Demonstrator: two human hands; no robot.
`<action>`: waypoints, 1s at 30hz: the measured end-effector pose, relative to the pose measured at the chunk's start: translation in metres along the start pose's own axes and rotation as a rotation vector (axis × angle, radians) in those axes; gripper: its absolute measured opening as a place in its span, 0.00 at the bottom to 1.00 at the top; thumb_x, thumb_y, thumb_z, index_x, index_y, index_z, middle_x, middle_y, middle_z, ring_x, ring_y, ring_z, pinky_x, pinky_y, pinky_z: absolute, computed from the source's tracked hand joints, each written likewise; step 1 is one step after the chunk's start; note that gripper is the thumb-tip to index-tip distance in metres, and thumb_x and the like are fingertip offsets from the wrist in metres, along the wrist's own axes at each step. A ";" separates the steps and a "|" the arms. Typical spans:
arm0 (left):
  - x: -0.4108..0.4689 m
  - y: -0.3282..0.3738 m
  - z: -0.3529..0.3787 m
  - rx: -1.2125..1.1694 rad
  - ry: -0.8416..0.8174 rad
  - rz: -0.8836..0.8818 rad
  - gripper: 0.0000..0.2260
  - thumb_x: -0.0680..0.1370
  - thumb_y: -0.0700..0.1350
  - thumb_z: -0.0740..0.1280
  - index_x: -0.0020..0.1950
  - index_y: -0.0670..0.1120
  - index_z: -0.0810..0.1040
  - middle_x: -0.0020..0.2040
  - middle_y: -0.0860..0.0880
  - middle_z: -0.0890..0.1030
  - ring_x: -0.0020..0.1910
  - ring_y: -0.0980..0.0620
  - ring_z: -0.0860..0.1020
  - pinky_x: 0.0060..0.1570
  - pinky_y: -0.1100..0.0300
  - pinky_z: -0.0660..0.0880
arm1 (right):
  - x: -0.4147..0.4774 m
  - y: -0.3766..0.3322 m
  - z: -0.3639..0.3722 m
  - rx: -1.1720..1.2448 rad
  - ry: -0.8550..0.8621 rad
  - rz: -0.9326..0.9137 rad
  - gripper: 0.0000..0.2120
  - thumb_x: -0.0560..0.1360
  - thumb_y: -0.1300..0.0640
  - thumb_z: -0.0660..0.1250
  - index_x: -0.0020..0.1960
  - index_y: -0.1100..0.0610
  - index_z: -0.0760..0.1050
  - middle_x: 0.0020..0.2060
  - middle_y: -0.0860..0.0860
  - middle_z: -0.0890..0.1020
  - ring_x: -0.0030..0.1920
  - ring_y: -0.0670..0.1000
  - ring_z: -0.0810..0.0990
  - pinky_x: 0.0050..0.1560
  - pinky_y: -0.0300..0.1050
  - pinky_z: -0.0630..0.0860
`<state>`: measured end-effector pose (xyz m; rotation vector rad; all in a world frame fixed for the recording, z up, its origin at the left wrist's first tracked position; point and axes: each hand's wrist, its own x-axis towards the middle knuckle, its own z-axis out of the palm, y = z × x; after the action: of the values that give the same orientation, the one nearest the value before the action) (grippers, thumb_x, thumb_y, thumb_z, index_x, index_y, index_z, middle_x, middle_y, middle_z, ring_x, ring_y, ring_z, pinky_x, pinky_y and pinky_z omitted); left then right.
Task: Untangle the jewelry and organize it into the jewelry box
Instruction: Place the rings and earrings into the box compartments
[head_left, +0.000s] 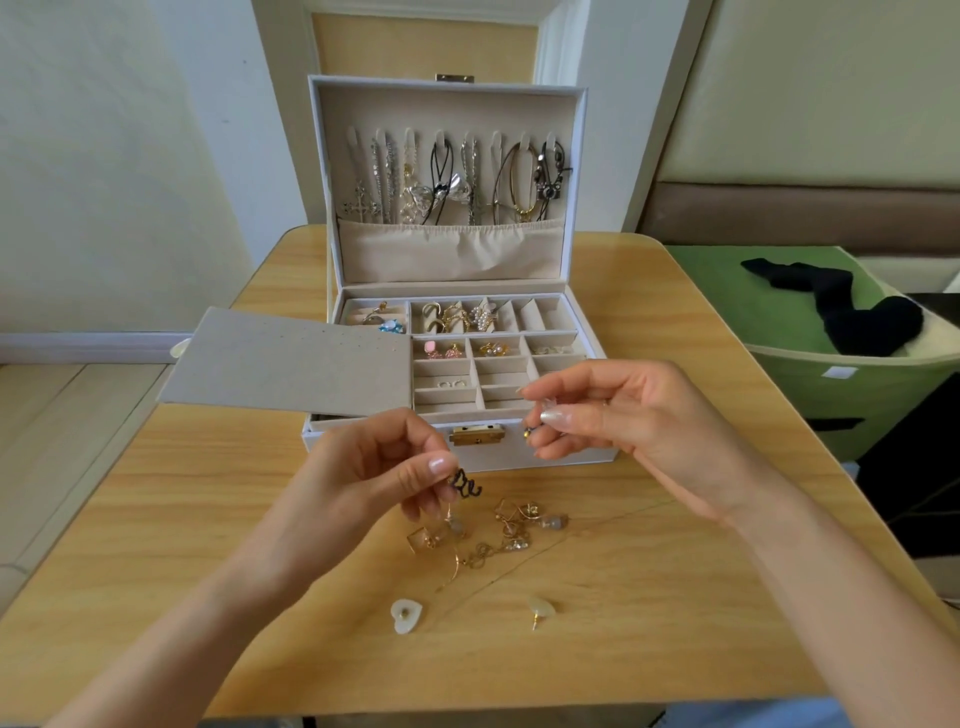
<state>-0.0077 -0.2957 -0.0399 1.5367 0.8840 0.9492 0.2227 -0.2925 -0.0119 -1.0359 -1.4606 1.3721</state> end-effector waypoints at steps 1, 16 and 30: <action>0.004 0.005 0.003 0.018 -0.002 0.015 0.08 0.71 0.44 0.69 0.39 0.39 0.77 0.33 0.44 0.82 0.30 0.53 0.77 0.32 0.65 0.74 | 0.000 -0.002 -0.002 -0.005 0.035 -0.017 0.12 0.67 0.65 0.69 0.50 0.65 0.80 0.40 0.59 0.84 0.39 0.55 0.84 0.41 0.42 0.80; 0.146 0.017 0.034 0.866 -0.169 0.207 0.02 0.72 0.41 0.71 0.43 0.48 0.81 0.39 0.52 0.81 0.39 0.56 0.75 0.42 0.65 0.71 | 0.042 -0.004 -0.051 -0.188 0.501 -0.055 0.04 0.71 0.72 0.68 0.44 0.66 0.78 0.35 0.59 0.82 0.34 0.51 0.84 0.36 0.37 0.79; 0.136 0.017 0.036 1.168 -0.185 0.305 0.07 0.75 0.51 0.68 0.50 0.52 0.82 0.45 0.55 0.70 0.45 0.55 0.69 0.44 0.58 0.69 | 0.044 0.005 -0.041 -0.317 0.445 -0.147 0.07 0.70 0.73 0.68 0.42 0.62 0.79 0.37 0.58 0.83 0.35 0.45 0.83 0.37 0.34 0.76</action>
<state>0.0811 -0.1890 -0.0109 2.7548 1.1613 0.4351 0.2497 -0.2381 -0.0140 -1.3062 -1.4021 0.7545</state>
